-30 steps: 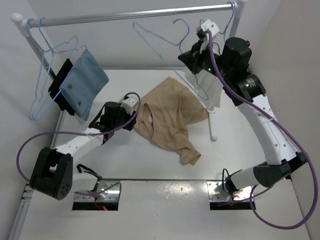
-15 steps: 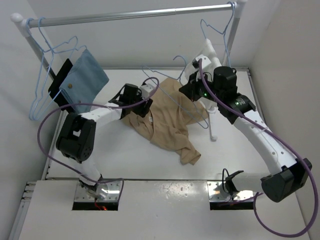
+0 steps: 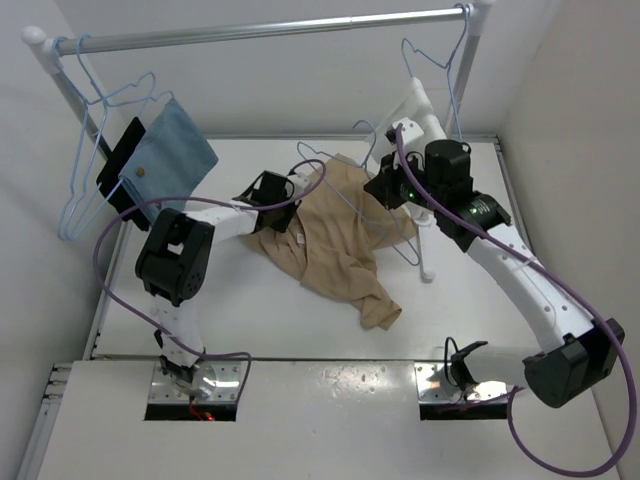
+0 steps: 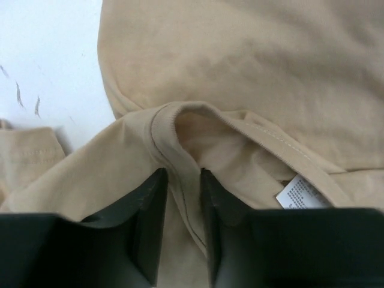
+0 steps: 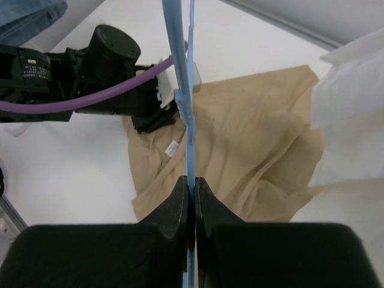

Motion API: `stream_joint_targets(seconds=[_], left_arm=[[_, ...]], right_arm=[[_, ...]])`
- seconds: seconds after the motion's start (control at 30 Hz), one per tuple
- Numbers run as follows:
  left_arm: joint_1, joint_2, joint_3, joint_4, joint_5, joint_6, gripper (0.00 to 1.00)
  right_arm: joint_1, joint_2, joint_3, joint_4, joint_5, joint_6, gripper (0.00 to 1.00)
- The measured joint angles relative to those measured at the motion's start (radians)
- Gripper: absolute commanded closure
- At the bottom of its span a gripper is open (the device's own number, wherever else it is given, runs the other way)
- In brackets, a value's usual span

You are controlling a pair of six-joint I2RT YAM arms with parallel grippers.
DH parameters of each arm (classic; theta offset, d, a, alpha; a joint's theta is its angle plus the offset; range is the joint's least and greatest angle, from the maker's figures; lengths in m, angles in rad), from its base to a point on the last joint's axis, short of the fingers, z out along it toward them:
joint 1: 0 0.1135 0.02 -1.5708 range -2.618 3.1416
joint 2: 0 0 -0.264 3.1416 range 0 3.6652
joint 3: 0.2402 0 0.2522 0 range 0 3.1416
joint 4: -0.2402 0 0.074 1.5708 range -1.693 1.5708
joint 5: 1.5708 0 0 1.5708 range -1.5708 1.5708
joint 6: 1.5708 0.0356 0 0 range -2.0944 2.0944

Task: Place the t-shirt on the hanger
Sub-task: Grab a hanger with the right arm, then place tshirt on hanger

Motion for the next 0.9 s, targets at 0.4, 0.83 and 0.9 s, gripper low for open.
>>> stream_joint_targets(seconds=[0.4, 0.83, 0.9], left_arm=[[0.064, 0.006, 0.097, -0.105, 0.1, -0.013, 1.0], [0.108, -0.094, 0.114, -0.189, 0.244, -0.027, 0.96], [0.108, -0.097, 0.113, -0.192, 0.247, -0.029, 0.95]], right_arm=[[0.0, -0.019, -0.129, -0.084, -0.091, 0.04, 1.0], [0.02, -0.011, -0.274, -0.016, -0.19, 0.142, 1.0], [0.029, -0.009, -0.274, -0.009, -0.2, 0.148, 1.0]])
